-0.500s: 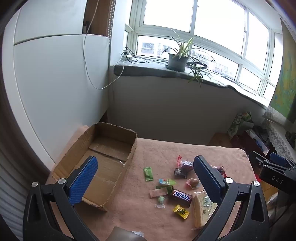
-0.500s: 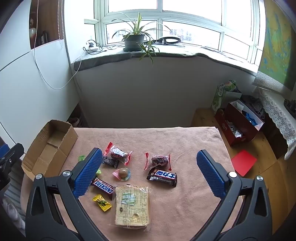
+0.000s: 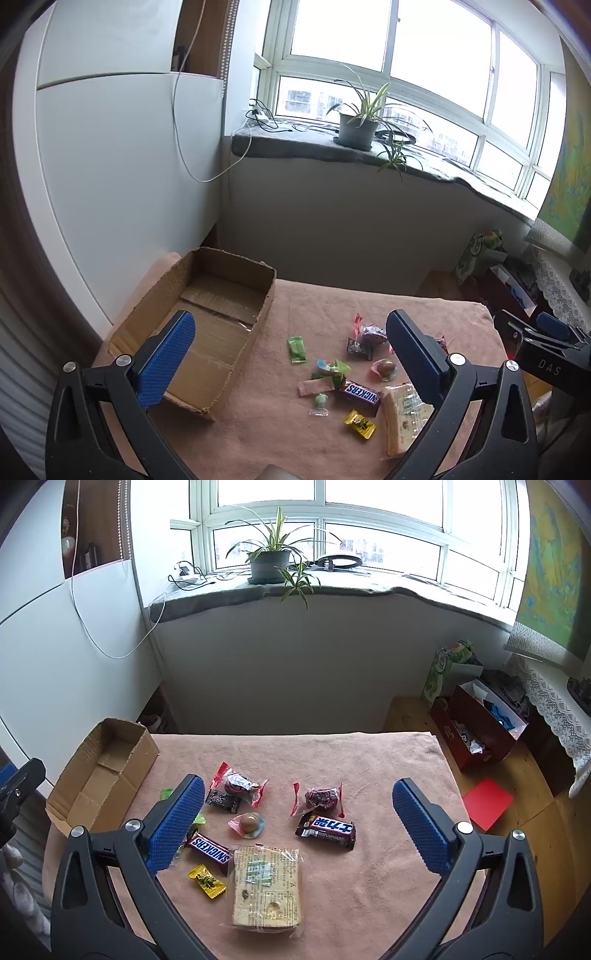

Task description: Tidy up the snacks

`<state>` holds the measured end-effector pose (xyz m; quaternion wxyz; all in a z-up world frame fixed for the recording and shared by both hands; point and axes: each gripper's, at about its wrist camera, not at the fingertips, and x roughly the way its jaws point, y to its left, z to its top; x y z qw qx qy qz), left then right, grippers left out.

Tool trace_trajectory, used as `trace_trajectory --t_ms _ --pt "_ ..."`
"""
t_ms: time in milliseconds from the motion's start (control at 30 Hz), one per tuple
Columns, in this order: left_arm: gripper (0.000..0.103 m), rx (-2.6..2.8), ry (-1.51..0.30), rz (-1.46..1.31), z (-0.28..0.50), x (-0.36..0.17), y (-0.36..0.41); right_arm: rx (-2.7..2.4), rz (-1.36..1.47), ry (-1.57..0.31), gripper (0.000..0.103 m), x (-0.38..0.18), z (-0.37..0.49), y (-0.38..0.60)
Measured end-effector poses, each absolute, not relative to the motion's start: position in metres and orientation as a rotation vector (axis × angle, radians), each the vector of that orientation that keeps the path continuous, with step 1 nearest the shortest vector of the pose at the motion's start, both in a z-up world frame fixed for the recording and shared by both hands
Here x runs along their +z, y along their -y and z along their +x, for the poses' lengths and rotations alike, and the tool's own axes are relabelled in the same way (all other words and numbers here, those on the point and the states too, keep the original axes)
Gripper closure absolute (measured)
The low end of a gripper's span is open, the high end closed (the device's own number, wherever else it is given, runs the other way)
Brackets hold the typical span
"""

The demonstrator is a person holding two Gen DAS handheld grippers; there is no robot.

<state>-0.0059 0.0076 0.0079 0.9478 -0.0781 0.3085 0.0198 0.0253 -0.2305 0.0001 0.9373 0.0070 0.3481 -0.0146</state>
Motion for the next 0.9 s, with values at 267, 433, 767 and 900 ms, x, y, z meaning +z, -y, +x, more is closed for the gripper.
trace_trajectory --t_ms 267,433,767,900 --pt "0.001 0.043 -0.617 -0.165 -0.0084 0.0088 -0.0107 -0.021 0.011 -0.71 0.0 0.001 0.0235 0.2314" --pt "0.001 0.049 -0.614 -0.174 -0.0087 0.0087 -0.0118 -0.022 0.009 -0.712 0.0 0.0013 0.024 0.2292" --pt "0.001 0.046 -0.609 -0.173 -0.0098 0.0084 -0.0101 -0.022 0.008 -0.711 0.0 0.0005 0.024 0.2289" --pt "0.001 0.046 -0.607 -0.172 -0.01 0.0087 -0.0096 -0.021 0.009 -0.714 0.0 -0.0004 0.0238 0.2277"
